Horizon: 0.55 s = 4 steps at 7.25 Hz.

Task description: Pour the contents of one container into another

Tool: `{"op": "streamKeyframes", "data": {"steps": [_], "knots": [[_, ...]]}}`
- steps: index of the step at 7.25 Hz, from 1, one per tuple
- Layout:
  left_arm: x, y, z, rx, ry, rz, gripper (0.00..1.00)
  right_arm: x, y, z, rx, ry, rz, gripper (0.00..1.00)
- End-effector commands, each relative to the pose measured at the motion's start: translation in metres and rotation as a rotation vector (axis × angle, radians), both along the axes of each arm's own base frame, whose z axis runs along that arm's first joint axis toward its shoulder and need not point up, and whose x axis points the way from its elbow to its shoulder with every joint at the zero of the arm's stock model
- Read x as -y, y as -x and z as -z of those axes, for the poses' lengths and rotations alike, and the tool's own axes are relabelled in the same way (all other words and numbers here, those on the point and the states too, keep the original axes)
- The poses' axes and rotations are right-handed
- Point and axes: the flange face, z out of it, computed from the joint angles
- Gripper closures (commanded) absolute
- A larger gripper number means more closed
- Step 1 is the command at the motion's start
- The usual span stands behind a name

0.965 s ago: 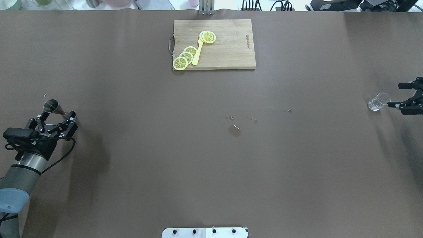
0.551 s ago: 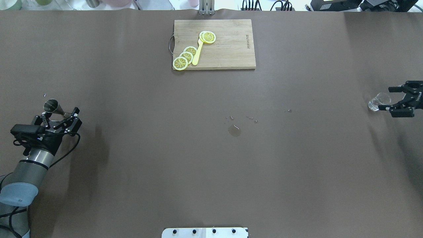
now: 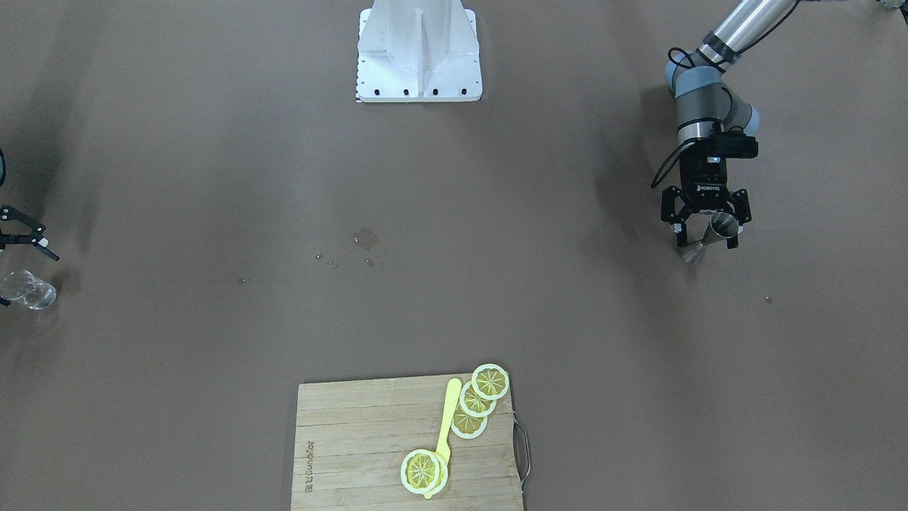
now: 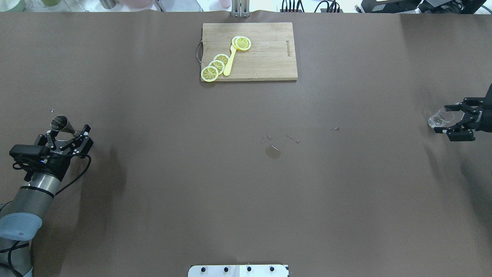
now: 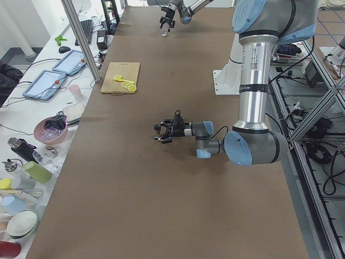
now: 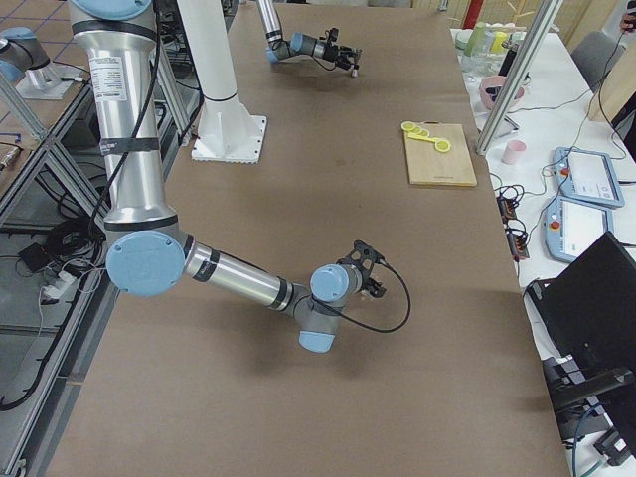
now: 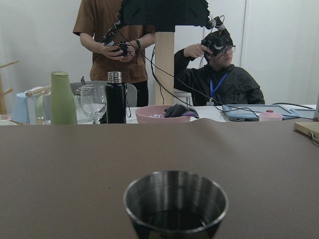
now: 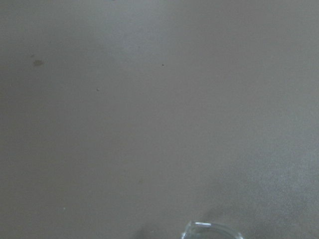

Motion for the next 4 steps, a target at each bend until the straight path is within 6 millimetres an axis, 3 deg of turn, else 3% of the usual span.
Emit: {"op": "streamKeyframes", "data": {"steps": [1, 3, 4], "knots": [[-0.0005, -0.0011, 0.0013, -0.014, 0.002, -0.001, 0.05, -0.0025, 0.0023, -0.0077, -0.03, -0.036, 0.02, 0.0], [-0.0013, -0.0011, 0.0012, -0.016, 0.002, -0.002, 0.12, 0.0002, 0.0034, -0.007, -0.03, -0.038, 0.017, 0.0], [-0.0018, -0.0016, 0.0012, -0.016, 0.002, -0.004, 0.24, 0.0021, 0.0031, -0.0072, -0.035, -0.039, 0.002, 0.0]]}}
